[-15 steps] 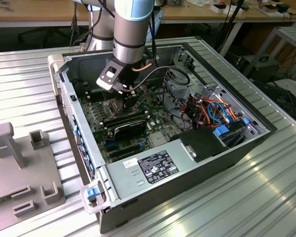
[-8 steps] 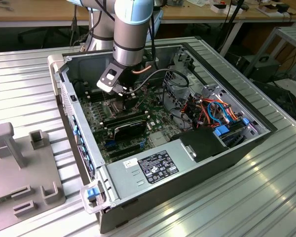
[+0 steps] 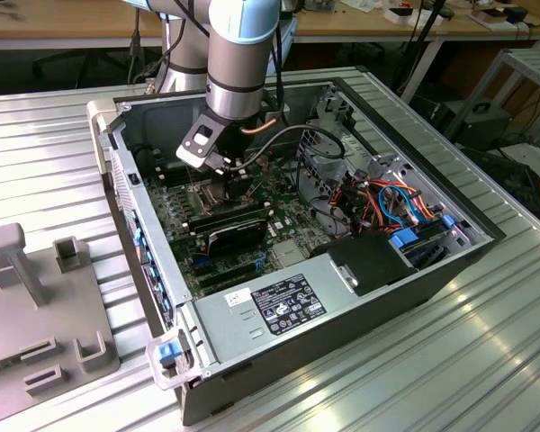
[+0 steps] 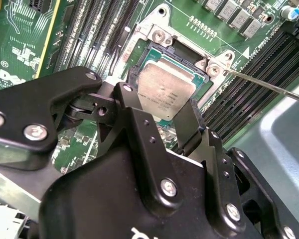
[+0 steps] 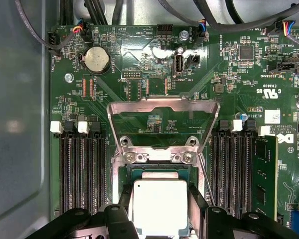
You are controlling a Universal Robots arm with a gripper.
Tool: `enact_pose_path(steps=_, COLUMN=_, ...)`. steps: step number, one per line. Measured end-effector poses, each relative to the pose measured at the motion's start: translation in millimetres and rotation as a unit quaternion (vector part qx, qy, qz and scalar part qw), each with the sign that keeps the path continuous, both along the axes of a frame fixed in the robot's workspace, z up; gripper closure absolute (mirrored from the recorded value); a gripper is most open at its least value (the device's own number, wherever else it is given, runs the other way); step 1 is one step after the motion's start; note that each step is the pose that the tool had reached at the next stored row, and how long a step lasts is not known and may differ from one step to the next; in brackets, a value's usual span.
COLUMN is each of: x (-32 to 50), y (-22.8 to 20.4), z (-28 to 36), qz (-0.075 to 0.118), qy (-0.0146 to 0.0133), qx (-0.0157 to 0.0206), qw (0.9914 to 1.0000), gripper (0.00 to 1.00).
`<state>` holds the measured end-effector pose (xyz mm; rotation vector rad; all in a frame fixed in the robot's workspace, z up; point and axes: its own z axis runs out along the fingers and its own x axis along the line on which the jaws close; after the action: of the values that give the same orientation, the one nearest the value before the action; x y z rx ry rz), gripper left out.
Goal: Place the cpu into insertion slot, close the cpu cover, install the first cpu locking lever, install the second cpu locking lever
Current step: 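Place the cpu into insertion slot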
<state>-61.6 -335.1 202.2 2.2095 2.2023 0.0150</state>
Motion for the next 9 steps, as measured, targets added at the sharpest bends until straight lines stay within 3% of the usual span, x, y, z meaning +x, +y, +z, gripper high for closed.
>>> enact_pose_path(steps=9, x=0.4, y=0.0, z=-1.2, qz=-0.001, qy=0.0000, qx=0.0003, qw=1.00000, gripper=0.47)
